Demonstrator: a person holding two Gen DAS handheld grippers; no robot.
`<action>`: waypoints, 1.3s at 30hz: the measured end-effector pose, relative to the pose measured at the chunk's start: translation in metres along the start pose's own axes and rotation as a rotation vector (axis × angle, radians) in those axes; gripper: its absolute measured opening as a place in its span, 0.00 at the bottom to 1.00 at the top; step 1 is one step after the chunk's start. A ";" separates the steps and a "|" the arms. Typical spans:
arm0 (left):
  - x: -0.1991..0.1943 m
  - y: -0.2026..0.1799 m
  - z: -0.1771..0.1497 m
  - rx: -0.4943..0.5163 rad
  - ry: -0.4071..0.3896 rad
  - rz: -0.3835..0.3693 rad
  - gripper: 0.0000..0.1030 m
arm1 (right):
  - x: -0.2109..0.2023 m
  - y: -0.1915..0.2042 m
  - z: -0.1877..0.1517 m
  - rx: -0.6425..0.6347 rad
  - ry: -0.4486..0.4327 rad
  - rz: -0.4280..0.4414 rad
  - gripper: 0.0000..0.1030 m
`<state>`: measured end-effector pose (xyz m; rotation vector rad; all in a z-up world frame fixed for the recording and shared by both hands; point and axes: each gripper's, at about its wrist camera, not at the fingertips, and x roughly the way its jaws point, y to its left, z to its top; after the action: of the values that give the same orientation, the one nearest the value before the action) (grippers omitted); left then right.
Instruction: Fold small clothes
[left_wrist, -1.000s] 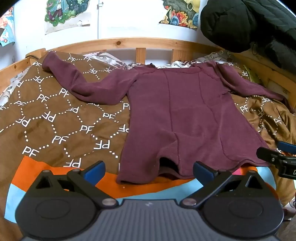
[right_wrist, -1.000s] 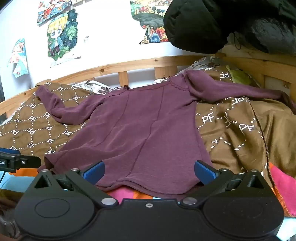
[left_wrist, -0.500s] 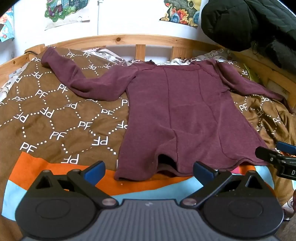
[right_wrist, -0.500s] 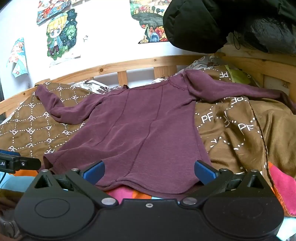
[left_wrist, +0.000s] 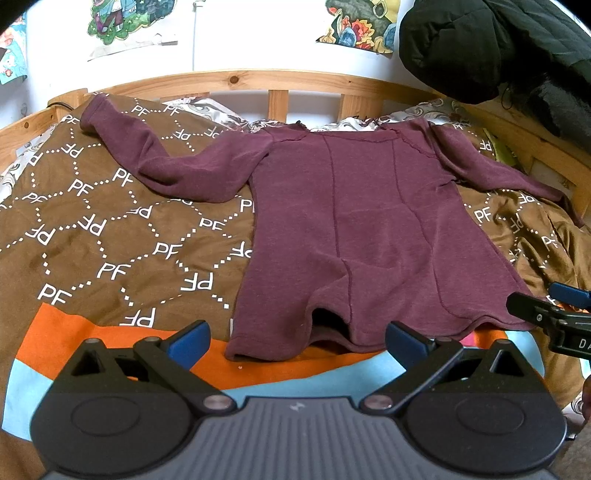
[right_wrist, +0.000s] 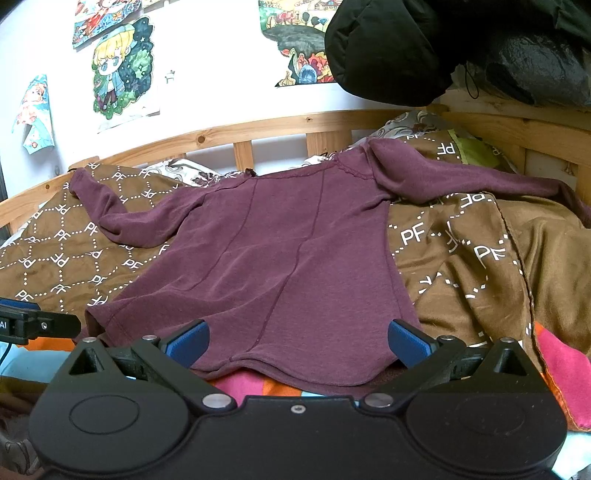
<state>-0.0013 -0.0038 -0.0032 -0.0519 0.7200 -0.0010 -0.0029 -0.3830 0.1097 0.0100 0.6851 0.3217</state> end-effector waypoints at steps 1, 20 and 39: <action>0.000 0.000 0.000 0.000 0.001 0.000 0.99 | 0.000 0.000 0.000 0.000 0.000 0.000 1.00; -0.001 -0.001 0.000 -0.001 -0.001 -0.004 0.99 | 0.001 0.000 0.001 0.002 0.002 -0.003 1.00; -0.002 -0.001 0.001 -0.007 0.007 -0.010 0.99 | 0.000 0.000 0.000 0.001 0.002 -0.003 1.00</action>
<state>-0.0019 -0.0052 -0.0014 -0.0617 0.7263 -0.0082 -0.0025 -0.3827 0.1095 0.0097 0.6876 0.3181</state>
